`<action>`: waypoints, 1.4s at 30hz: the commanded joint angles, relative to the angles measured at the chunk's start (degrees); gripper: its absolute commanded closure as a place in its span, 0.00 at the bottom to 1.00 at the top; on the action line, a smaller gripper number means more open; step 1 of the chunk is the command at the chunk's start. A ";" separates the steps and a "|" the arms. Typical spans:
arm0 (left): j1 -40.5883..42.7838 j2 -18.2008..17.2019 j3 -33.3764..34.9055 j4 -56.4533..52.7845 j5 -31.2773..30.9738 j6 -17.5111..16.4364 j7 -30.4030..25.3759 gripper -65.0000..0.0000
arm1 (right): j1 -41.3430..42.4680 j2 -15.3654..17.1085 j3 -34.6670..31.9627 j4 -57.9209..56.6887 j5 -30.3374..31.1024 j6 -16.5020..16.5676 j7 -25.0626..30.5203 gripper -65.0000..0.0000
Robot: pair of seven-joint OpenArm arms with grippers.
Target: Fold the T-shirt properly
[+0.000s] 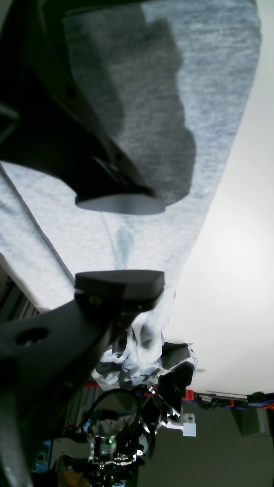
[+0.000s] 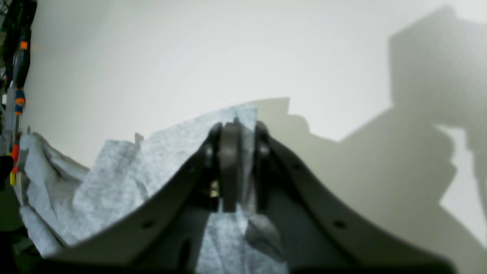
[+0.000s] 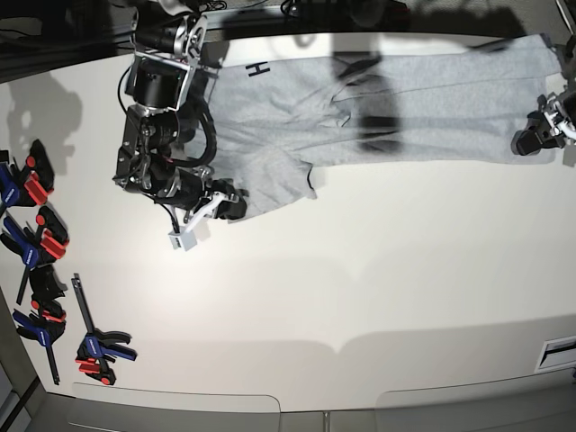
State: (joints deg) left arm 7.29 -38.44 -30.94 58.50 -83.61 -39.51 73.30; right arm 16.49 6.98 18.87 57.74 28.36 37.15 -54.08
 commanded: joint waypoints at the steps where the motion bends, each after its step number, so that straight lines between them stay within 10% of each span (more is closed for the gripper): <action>1: -0.48 -1.57 -0.63 0.85 -1.39 -0.49 -0.68 0.67 | 1.11 0.28 -0.04 0.37 -0.70 0.22 -0.85 0.97; 12: -0.48 -1.57 -0.61 0.85 -1.39 -0.49 -0.68 0.67 | 1.18 -0.85 -0.04 3.85 12.74 2.85 -12.07 1.00; 21: -0.48 -1.57 -0.63 0.85 -1.39 -0.49 -0.68 0.67 | -8.13 -8.33 -0.09 18.43 26.10 2.85 -21.75 1.00; 42: -0.48 -1.57 -0.63 0.85 -1.39 -0.49 -0.96 0.67 | -27.78 -10.49 -9.03 32.70 37.03 2.85 -25.88 1.00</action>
State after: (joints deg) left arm 7.27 -38.41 -30.94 58.50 -83.61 -39.51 72.88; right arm -11.75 -3.49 9.96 89.32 63.31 39.29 -80.27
